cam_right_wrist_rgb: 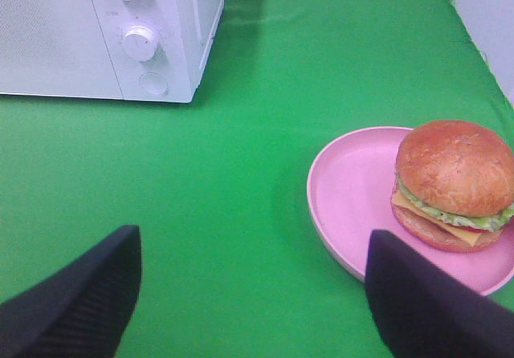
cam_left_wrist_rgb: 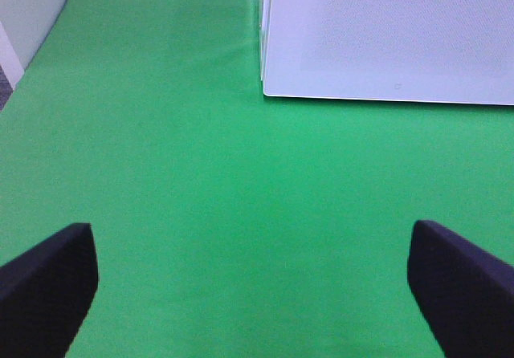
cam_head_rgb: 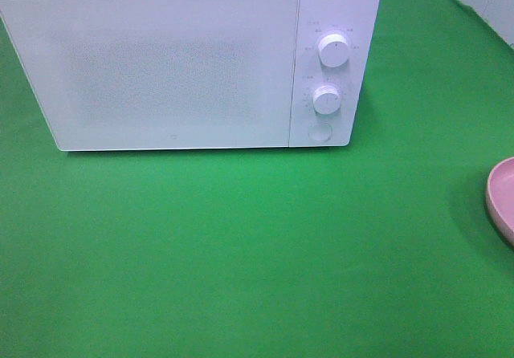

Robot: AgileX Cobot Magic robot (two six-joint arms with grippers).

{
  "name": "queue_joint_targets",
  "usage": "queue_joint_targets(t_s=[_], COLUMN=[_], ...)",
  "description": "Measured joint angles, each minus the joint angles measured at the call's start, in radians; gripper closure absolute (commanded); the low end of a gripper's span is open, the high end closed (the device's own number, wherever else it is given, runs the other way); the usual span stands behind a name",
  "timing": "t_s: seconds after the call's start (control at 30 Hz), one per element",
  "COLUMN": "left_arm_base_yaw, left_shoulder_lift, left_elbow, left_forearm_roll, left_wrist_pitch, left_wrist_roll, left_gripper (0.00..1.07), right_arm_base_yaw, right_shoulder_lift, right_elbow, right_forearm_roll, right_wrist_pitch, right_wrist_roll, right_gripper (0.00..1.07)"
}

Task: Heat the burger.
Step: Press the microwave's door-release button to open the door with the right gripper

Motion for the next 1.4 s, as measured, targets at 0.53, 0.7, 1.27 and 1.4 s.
queue_joint_targets(t_s=[0.53,0.7,1.27,1.4], left_arm_base_yaw=[0.000,0.000,0.000,0.000], left_shoulder_lift=[0.000,0.000,0.000,0.000], left_elbow=[0.000,0.000,0.000,0.000], left_forearm_roll=[0.000,0.000,0.000,0.000], left_wrist_pitch=[0.000,0.000,0.000,0.000], left_wrist_roll=[0.000,0.000,0.000,0.000], left_gripper=[0.09,0.09,0.09,0.09], right_arm_base_yaw=[0.000,0.000,0.000,0.000], right_shoulder_lift=[0.000,0.000,0.166,0.229], right_elbow=[0.000,-0.002,-0.039,-0.039], right_forearm_roll=[0.000,0.000,-0.011,-0.011], right_wrist_pitch=[0.000,-0.005,-0.208,-0.272], right_wrist_roll=[0.000,0.000,0.027,0.027], right_gripper=[0.33,0.33,0.33,0.33])
